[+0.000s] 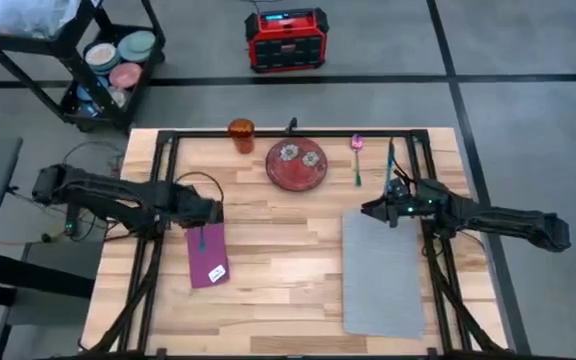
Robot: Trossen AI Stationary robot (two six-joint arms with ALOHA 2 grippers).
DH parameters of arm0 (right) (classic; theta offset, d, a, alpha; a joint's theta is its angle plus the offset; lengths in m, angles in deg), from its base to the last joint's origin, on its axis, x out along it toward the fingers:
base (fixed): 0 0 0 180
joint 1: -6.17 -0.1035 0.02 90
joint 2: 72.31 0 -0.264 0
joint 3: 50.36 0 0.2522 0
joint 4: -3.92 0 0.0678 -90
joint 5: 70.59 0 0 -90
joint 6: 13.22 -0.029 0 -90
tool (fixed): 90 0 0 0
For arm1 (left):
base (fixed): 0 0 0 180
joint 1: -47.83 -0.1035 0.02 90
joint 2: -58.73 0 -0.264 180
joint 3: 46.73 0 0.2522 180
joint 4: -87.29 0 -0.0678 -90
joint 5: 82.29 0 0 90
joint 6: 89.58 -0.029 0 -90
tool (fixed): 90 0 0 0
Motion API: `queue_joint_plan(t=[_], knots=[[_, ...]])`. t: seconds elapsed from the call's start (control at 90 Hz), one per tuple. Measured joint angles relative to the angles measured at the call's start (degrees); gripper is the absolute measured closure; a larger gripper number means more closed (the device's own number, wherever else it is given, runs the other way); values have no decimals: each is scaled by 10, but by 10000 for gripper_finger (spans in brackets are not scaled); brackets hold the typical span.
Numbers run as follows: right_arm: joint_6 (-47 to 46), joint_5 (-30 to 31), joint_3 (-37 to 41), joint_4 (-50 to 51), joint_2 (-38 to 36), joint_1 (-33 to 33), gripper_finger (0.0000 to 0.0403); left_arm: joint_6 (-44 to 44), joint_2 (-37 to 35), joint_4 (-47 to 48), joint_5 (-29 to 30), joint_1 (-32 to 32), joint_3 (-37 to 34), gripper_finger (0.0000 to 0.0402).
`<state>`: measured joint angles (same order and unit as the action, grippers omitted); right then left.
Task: Set table place
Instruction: Put the blue fork on the purple table napkin
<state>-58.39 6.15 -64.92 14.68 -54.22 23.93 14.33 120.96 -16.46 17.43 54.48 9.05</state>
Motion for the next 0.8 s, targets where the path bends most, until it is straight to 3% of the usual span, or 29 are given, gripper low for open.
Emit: queue_joint_plan(t=[0.356, 0.8], knots=[[0, 0, 0, 0, 0, 0, 218, 116, 59, -41, 0, 102, 0, 402], [1, 0, 0, 1, 0, 0, 218, 143, 111, -70, -6, 118, 0, 402]])
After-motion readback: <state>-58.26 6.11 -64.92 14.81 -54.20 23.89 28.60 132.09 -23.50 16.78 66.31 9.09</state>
